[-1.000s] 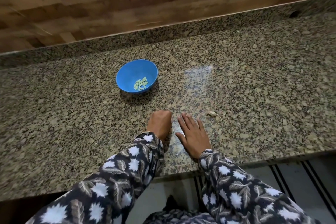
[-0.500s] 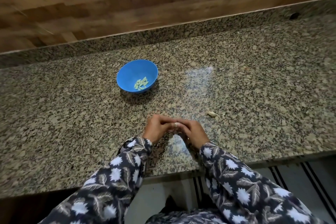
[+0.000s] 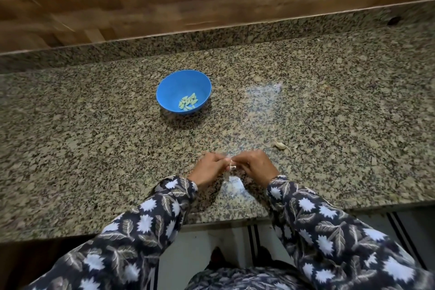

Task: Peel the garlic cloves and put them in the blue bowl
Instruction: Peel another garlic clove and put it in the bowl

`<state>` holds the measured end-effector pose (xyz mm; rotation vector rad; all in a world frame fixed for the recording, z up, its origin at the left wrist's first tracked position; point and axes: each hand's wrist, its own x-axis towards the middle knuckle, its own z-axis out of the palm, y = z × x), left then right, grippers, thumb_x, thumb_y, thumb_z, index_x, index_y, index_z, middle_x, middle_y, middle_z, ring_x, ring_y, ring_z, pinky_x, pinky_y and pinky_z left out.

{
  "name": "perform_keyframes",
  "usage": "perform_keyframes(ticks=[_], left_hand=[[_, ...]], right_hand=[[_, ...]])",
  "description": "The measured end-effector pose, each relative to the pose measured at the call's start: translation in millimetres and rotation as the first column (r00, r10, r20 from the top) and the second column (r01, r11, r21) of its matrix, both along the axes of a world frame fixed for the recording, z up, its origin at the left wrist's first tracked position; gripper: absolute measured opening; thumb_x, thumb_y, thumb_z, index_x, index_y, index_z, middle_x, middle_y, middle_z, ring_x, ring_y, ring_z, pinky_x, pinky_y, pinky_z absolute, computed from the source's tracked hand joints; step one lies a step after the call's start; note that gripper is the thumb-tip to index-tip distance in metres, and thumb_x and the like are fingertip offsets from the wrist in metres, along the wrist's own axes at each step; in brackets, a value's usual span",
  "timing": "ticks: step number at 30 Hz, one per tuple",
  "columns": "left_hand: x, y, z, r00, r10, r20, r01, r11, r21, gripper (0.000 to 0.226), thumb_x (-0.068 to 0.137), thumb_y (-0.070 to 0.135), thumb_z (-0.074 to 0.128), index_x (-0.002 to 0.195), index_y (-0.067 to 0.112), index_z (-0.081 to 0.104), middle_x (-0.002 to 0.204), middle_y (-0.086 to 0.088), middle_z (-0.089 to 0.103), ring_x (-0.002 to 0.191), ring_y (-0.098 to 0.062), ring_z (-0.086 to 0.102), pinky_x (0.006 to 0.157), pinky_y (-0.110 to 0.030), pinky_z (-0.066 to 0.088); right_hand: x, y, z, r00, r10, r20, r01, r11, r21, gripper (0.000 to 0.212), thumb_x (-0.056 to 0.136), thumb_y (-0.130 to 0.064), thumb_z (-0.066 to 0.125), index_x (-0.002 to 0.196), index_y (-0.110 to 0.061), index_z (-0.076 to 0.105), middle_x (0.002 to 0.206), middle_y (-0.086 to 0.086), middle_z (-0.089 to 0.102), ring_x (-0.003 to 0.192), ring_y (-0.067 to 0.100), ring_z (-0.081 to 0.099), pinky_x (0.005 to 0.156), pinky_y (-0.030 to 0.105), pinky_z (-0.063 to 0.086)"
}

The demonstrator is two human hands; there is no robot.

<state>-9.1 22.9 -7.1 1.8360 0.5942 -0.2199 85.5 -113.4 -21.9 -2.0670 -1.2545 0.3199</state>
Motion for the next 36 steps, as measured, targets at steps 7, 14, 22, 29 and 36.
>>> perform_keyframes(ticks=[7,14,22,29,36], left_hand=[[0,-3,0,0.992,0.085,0.089,-0.072,0.988,-0.139,0.025,0.096,0.014,0.048,0.078,0.005,0.061,0.063,-0.001,0.054,0.051,-0.004,0.045,0.048,-0.013,0.036],[1,2,-8,0.904,-0.307,0.299,0.086,0.814,0.574,0.031,0.094,0.026,0.041,0.089,0.004,0.063,0.079,-0.002,0.058,0.07,-0.014,0.054,0.065,-0.017,0.044],[6,-10,-2,0.919,0.349,0.183,-0.316,0.931,-0.185,0.008,0.088,0.004,0.06,0.085,0.004,0.068,0.072,-0.007,0.063,0.055,-0.006,0.058,0.052,-0.015,0.049],[1,-3,-11,0.958,0.27,0.098,-0.277,0.958,0.069,0.028,0.086,-0.003,0.058,0.11,0.008,0.067,0.103,-0.002,0.068,0.08,-0.008,0.063,0.072,-0.019,0.054],[6,-15,0,0.932,0.292,0.213,-0.294,0.956,-0.023,0.023,0.078,0.007,0.072,0.101,0.006,0.07,0.099,-0.005,0.071,0.091,-0.017,0.067,0.081,-0.028,0.056]], right_hand=[[6,4,-1,0.918,-0.118,-0.378,0.091,0.992,-0.089,0.019,0.088,-0.021,0.058,0.096,-0.008,0.07,0.078,0.007,0.07,0.063,0.023,0.062,0.059,0.028,0.051],[6,2,8,0.365,-0.125,-0.923,0.206,0.977,-0.051,0.015,0.09,-0.007,0.052,0.092,-0.003,0.067,0.059,0.001,0.061,0.043,0.008,0.051,0.039,0.015,0.04],[-3,3,0,0.499,-0.137,-0.856,0.301,0.954,0.022,0.015,0.09,-0.005,0.052,0.084,-0.009,0.065,0.057,-0.004,0.062,0.044,0.004,0.057,0.036,0.014,0.041],[0,-1,0,0.492,-0.215,-0.844,0.351,0.936,-0.033,0.015,0.091,-0.006,0.051,0.083,-0.005,0.064,0.058,-0.001,0.062,0.043,0.005,0.057,0.035,0.014,0.041],[-5,0,0,0.606,-0.255,-0.754,0.303,0.95,-0.078,0.012,0.09,-0.009,0.056,0.086,-0.011,0.067,0.063,0.0,0.063,0.047,0.004,0.056,0.039,0.016,0.043]])
